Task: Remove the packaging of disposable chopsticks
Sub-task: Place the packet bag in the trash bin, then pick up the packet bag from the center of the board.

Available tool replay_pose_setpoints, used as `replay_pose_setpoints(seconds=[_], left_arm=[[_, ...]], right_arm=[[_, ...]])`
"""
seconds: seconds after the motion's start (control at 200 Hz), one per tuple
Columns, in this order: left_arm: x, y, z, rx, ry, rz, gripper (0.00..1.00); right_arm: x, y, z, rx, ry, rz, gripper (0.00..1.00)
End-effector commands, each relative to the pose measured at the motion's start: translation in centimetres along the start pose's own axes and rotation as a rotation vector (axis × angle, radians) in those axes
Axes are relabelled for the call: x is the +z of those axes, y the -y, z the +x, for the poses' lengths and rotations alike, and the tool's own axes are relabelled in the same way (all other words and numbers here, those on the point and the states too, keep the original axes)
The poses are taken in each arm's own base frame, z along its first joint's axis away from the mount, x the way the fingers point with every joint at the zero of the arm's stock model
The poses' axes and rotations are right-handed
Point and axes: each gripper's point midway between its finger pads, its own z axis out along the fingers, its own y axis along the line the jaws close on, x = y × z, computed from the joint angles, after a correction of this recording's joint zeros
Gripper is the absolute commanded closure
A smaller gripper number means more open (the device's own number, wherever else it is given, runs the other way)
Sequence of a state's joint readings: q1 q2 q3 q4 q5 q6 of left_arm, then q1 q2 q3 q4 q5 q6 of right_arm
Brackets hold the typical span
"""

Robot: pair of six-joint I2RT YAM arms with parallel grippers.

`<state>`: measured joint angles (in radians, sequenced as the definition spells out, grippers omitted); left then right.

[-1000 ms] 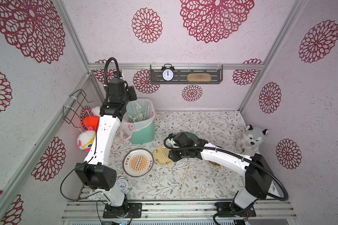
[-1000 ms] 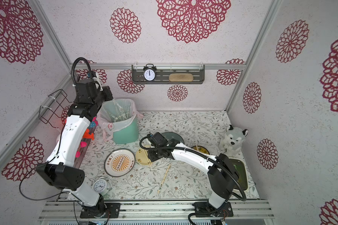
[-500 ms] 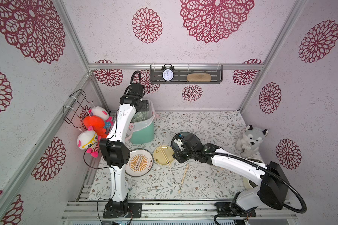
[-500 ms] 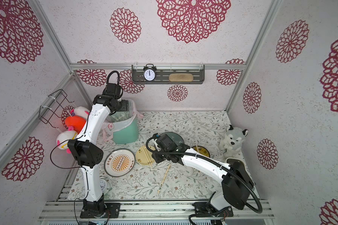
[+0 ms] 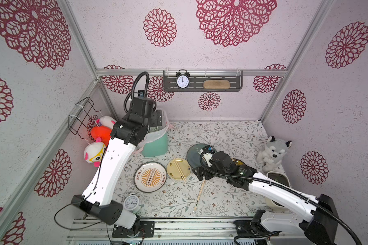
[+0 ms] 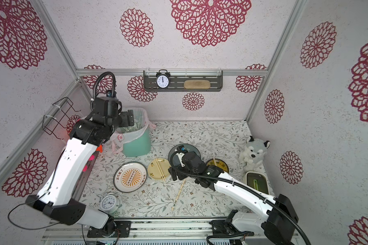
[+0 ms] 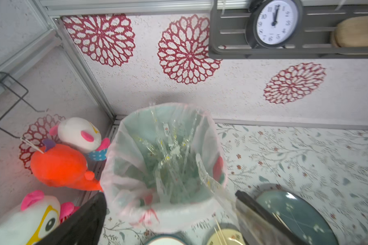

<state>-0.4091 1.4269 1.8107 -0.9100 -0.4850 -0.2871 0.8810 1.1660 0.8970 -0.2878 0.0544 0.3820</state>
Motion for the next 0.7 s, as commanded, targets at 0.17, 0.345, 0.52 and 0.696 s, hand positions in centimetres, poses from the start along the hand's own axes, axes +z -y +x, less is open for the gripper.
replay_pose_setpoints(seconds=[0.17,0.345,0.52,0.696], left_arm=[[-6.2,7.9,8.8,-0.056,0.071,0.463,0.01],[-8.4,12.8,16.3,-0.049,0.017,0.756,0.0],[-8.1,14.7,22.9,0.005,-0.066,0.773,0.02],[-7.4,15.3,26.8,0.018,-0.139,0.791,0.02]], right_arm=[[0.3,4.3,5.7,0.214,-0.043,0.138,0.01],[1.9,4.3,11.2,0.251,-0.17,0.255,0.01],[4.4,3.0,14.7,0.224,-0.264,0.293,0.02],[6.1,2.6,15.8,0.212,-0.313,0.358,0.29]])
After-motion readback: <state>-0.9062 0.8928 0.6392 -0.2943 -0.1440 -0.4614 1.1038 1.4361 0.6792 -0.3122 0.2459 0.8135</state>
